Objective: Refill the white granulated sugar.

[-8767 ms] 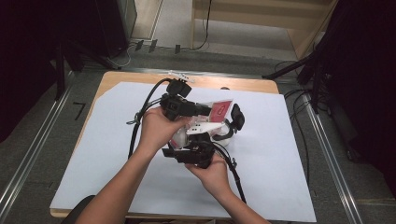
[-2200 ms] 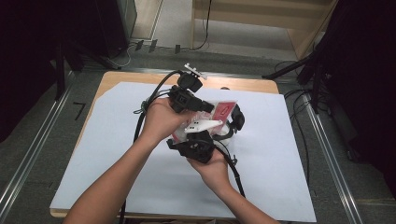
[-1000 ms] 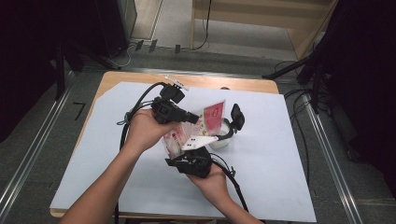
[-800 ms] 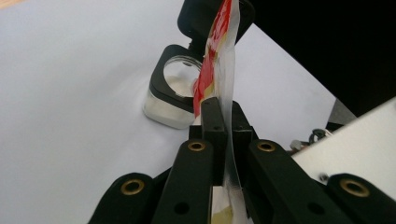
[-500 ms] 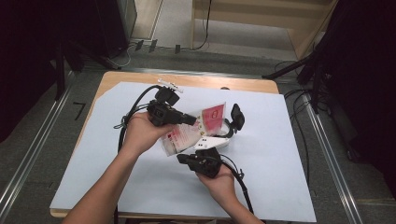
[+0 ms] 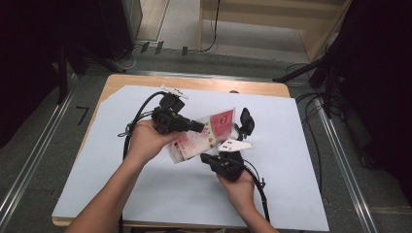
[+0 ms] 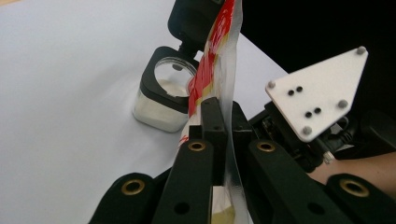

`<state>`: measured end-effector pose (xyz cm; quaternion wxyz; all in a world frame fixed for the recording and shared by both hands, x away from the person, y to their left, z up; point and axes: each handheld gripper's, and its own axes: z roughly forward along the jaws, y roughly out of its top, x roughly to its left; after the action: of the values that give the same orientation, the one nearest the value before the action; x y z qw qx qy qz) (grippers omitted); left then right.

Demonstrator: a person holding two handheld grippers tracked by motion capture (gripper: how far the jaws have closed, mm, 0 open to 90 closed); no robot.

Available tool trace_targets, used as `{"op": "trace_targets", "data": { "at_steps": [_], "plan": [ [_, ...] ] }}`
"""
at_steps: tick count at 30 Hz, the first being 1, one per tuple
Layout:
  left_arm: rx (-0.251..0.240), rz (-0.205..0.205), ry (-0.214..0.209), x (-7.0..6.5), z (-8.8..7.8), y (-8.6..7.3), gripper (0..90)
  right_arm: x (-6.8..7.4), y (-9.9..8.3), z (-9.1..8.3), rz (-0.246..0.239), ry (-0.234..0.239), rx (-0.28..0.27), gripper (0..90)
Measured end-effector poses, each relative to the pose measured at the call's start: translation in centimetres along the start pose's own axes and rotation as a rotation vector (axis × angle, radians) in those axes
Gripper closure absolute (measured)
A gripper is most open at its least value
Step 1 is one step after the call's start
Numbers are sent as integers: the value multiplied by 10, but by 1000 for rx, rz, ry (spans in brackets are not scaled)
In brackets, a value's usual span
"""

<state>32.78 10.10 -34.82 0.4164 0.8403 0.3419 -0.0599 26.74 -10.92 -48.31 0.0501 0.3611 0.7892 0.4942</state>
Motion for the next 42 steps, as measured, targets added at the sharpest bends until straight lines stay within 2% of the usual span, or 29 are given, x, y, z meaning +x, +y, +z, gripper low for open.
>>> {"op": "trace_targets", "data": {
  "at_steps": [7,16,26,29,31,35,38,40,42],
  "plan": [
    [-22,-12,-19,1,0,-6,900,-16,4,-1,44,-24,-39,886],
    [-31,-24,-19,4,-4,-12,900,-22,8,-2,47,-42,-37,885],
    [-55,19,-26,4,-13,-20,900,-22,12,-8,46,-55,-79,886],
    [-57,23,-20,4,-17,-21,900,-22,15,-11,24,-72,-82,886],
    [-72,16,-31,5,-18,-22,900,-23,17,-13,21,-76,-89,887],
    [-62,34,-14,6,-21,-24,900,-26,21,-19,29,-91,-112,888],
    [-63,28,-6,7,-21,-27,900,-29,23,-24,39,-95,-135,890],
    [-46,26,19,8,-20,-28,900,-32,24,-27,46,-93,-165,892],
    [-61,-4,-1,11,-18,-31,900,-33,25,-29,43,-92,-166,897]
  ]
}}
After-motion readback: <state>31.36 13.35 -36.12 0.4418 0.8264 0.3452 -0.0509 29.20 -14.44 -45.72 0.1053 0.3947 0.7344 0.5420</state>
